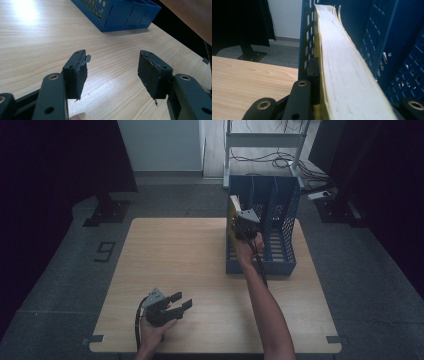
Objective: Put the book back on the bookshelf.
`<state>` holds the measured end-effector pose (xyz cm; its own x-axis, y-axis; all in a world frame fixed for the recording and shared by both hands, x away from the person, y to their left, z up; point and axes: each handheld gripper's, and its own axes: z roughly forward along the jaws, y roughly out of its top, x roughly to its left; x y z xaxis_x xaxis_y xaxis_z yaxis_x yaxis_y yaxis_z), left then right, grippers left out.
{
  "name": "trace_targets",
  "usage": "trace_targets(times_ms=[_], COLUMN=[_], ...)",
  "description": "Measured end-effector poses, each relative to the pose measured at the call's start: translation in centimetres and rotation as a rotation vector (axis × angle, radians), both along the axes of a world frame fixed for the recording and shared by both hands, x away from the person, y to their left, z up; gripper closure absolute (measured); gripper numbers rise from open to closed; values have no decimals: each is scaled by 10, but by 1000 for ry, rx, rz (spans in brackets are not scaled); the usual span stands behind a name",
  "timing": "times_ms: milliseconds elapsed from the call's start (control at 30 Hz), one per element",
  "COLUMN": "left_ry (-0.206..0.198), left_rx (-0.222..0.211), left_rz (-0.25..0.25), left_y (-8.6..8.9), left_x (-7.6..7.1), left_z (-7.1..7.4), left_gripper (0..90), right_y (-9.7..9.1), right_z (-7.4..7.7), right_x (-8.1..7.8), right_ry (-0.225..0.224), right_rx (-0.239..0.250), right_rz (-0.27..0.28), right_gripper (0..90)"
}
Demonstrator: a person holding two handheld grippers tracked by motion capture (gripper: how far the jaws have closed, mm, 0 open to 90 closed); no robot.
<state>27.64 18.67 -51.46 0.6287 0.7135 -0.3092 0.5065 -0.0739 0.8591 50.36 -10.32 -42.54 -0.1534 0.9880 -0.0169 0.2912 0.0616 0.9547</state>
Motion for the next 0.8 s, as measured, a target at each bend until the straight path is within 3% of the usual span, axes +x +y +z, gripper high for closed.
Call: trace_targets(times_ms=[500,800], left_ry=[4,12], left_rx=[-4,-5], left_rz=[3,-1], left_y=[1,1], left_x=[1,3], left_z=[-1,-3], left_gripper=[408,408], right_y=[2,5], right_z=[7,2], right_x=[11,24], right_ry=[-30,-30], right_rx=[10,11], right_rz=[-26,-39], right_gripper=[748,747])
